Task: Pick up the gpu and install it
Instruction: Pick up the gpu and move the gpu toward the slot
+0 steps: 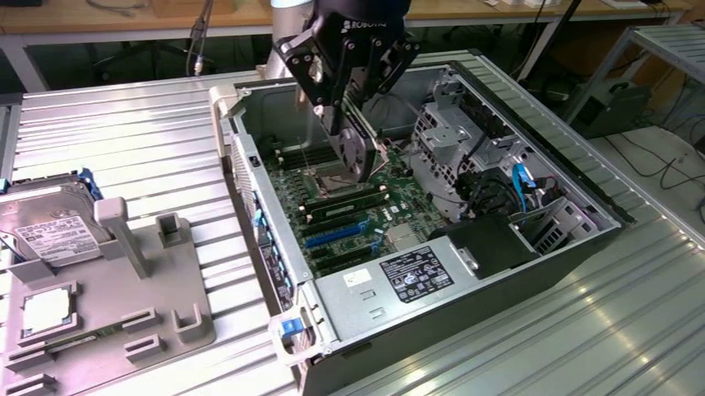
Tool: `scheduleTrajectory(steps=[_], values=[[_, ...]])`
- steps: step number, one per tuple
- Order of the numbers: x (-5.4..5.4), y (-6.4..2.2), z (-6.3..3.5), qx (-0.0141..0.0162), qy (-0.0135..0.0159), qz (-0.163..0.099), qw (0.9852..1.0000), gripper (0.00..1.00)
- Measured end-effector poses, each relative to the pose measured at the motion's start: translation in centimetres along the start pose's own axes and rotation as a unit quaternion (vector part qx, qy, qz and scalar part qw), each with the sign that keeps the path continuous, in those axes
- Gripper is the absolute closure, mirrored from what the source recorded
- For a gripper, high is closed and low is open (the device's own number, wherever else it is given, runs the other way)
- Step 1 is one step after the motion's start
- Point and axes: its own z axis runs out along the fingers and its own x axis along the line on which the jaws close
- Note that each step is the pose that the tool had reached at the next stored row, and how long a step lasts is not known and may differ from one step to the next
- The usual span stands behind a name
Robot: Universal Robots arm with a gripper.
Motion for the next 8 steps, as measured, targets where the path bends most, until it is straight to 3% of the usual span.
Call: scheduleTrajectory(steps=[8], values=[[-0.85,-0.03,0.01,0.0000,0.0000,0.000,1.0000,0.72]])
